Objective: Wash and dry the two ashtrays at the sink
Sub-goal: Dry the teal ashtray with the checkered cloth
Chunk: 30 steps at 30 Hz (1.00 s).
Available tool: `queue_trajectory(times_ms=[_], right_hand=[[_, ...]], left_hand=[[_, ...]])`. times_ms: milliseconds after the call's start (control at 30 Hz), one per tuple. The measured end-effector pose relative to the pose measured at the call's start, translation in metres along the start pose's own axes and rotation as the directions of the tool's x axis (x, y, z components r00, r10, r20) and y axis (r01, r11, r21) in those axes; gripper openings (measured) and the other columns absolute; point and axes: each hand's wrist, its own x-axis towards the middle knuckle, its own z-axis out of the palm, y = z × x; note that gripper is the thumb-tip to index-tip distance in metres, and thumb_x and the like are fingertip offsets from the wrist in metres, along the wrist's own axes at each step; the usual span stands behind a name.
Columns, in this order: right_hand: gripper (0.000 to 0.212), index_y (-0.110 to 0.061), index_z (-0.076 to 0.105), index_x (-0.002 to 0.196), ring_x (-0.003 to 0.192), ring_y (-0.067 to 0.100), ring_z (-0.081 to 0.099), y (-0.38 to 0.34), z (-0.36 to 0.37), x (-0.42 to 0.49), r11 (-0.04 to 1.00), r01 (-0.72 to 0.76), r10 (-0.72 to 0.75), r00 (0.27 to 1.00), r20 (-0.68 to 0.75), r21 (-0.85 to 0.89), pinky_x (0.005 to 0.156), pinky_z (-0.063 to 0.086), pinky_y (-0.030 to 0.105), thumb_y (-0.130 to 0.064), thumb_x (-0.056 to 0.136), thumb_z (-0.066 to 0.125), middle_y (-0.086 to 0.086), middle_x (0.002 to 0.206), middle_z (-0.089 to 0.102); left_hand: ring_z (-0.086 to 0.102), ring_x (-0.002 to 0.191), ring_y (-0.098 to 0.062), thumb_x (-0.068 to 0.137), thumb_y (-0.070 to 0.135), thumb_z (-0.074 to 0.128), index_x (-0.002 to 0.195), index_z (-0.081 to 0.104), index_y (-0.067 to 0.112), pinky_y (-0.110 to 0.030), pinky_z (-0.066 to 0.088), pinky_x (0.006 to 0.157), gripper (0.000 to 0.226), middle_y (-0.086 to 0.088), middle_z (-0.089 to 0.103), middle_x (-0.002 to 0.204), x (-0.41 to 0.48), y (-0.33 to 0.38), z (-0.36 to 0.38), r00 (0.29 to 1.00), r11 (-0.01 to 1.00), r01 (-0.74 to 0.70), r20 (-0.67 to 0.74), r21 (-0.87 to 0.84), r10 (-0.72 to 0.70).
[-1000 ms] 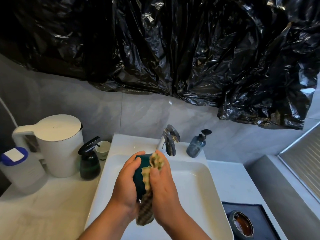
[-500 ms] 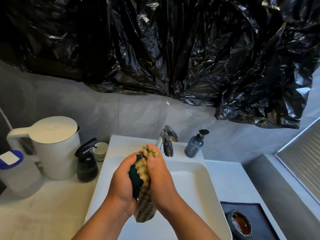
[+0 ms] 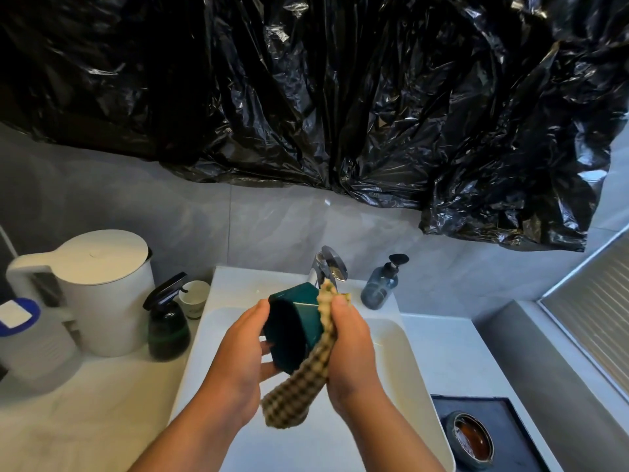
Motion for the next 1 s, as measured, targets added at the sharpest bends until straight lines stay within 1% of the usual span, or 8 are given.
queue_trajectory(times_ms=[100,200,400,533,633,700,867,1000], right_hand=[[0.044,-0.015,0.077,0.103,0.089,0.026,0.076,-0.008,-0.008,0.007,0.975,-0.157,0.157,0.987,0.010,0.155,0.087,0.058,0.046,-0.044,0.101,0.045,0.011,0.096,0.079],[0.051,-0.013,0.082,0.086,0.079,0.028,0.075,-0.010,-0.012,0.012,0.928,-0.253,0.250,0.967,0.047,0.275,0.076,0.057,0.042,-0.047,0.100,0.045,0.015,0.091,0.078],[0.049,-0.011,0.078,0.092,0.079,0.031,0.073,-0.007,-0.014,0.021,0.893,-0.311,0.281,0.950,0.139,0.324,0.073,0.056,0.041,-0.044,0.100,0.043,0.017,0.092,0.077],[0.050,-0.006,0.071,0.117,0.099,0.038,0.070,-0.001,-0.011,0.027,0.886,-0.347,0.308,0.936,0.169,0.309,0.087,0.058,0.047,-0.043,0.101,0.042,0.023,0.111,0.074],[0.050,-0.001,0.066,0.125,0.118,0.048,0.061,0.012,-0.013,0.033,0.862,-0.366,0.317,0.929,0.190,0.351,0.106,0.045,0.060,-0.031,0.097,0.039,0.027,0.125,0.067],[0.051,0.003,0.065,0.126,0.113,0.046,0.062,0.019,-0.017,0.035,0.852,-0.371,0.319,0.927,0.196,0.370,0.108,0.043,0.058,-0.023,0.089,0.042,0.026,0.122,0.067],[0.036,-0.009,0.069,0.112,0.093,0.034,0.073,0.022,-0.023,0.039,0.953,-0.303,0.297,0.943,0.150,0.017,0.079,0.059,0.044,0.003,0.089,0.045,0.016,0.098,0.078],[0.024,-0.011,0.071,0.113,0.099,0.030,0.074,0.026,-0.019,0.047,0.958,-0.220,0.244,0.962,0.121,-0.184,0.095,0.057,0.051,-0.007,0.091,0.062,0.012,0.102,0.077]], left_hand=[[0.059,0.111,-0.022,0.105,0.041,0.037,0.110,0.062,0.034,-0.035,0.056,0.077,0.027,0.000,0.065,0.118,0.001,0.000,0.000,0.999,0.990,-0.050,0.023,0.128,0.047],[0.059,0.112,-0.014,0.106,0.037,0.034,0.109,0.065,0.041,-0.032,0.054,0.077,0.032,0.012,0.068,0.114,0.003,-0.001,0.000,0.991,0.983,-0.105,0.093,0.151,0.092],[0.067,0.106,-0.027,0.103,0.032,0.046,0.113,0.068,0.040,-0.040,0.055,0.073,0.025,0.005,0.074,0.112,0.005,0.005,-0.006,0.986,0.997,-0.028,0.167,0.072,0.016],[0.066,0.099,-0.035,0.100,0.027,0.052,0.111,0.072,0.029,-0.040,0.057,0.063,0.024,-0.011,0.073,0.113,0.013,0.005,-0.018,0.993,1.000,0.008,0.121,-0.012,-0.007],[0.065,0.103,-0.040,0.099,0.027,0.052,0.112,0.072,0.028,-0.047,0.059,0.069,0.024,-0.014,0.071,0.115,0.019,0.003,-0.028,0.997,1.000,-0.008,0.080,-0.025,0.010],[0.063,0.108,-0.045,0.099,0.026,0.052,0.115,0.071,0.027,-0.050,0.059,0.072,0.024,-0.015,0.070,0.118,0.023,0.001,-0.035,0.998,0.999,-0.023,0.061,-0.025,0.024],[0.062,0.108,-0.043,0.099,0.023,0.052,0.114,0.070,0.027,-0.052,0.057,0.075,0.023,-0.015,0.069,0.119,0.029,-0.003,-0.053,0.999,0.998,-0.029,0.016,-0.056,0.030],[0.062,0.099,-0.035,0.099,0.018,0.053,0.108,0.071,0.031,-0.059,0.054,0.082,0.023,-0.012,0.067,0.121,0.036,-0.004,-0.072,0.998,0.997,-0.053,-0.034,-0.050,0.051]])
